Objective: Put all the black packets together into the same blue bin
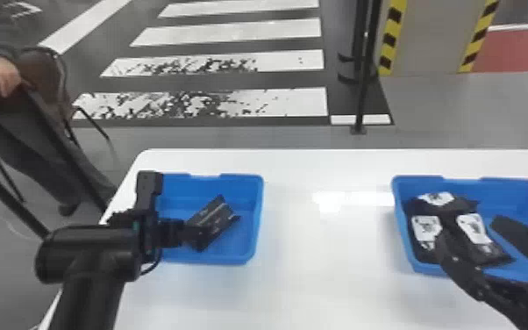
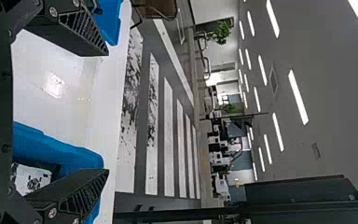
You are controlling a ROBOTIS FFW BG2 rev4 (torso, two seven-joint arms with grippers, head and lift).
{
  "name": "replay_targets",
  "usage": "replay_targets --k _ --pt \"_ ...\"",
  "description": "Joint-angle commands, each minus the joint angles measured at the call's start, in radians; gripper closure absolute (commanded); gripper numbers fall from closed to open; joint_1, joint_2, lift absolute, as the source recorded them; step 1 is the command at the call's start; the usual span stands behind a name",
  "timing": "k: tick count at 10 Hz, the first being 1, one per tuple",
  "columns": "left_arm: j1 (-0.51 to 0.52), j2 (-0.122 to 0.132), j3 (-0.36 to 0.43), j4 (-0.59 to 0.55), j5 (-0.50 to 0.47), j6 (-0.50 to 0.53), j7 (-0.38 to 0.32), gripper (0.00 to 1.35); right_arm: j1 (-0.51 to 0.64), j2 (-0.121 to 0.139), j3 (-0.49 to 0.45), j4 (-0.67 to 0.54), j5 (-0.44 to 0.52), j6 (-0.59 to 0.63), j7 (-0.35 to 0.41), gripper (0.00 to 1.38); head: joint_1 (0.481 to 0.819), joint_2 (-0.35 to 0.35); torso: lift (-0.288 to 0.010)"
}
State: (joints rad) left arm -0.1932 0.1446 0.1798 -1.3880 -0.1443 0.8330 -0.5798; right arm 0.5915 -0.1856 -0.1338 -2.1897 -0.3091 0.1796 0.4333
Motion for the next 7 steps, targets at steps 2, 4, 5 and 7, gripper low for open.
replay_targets --k 2,4,5,7 --pt "-0.003 -0.005 -0.022 0.0 0.013 0.033 0.017 0.36 -0.005 0.0 0.002 0.014 -0.004 0.002 0.004 0.13 0.695 0.118 -0.11" --pt "0.002 -0.005 -0.022 0.0 0.007 0.058 0.032 0.82 -0.005 -0.002 0.002 0.016 -0.01 0.002 0.005 0.13 0.695 0.112 -0.11" --pt "0.004 -0.006 -0.018 0.0 0.011 0.033 0.034 0.82 -0.005 -0.002 0.002 0.016 -0.01 0.002 0.005 0.13 0.695 0.114 -0.11" --pt "0.036 -0.019 0.016 -0.002 0.092 -0.087 0.057 1.24 -0.005 -0.003 0.0 0.021 -0.018 0.002 0.01 0.13 0.695 0.116 -0.11"
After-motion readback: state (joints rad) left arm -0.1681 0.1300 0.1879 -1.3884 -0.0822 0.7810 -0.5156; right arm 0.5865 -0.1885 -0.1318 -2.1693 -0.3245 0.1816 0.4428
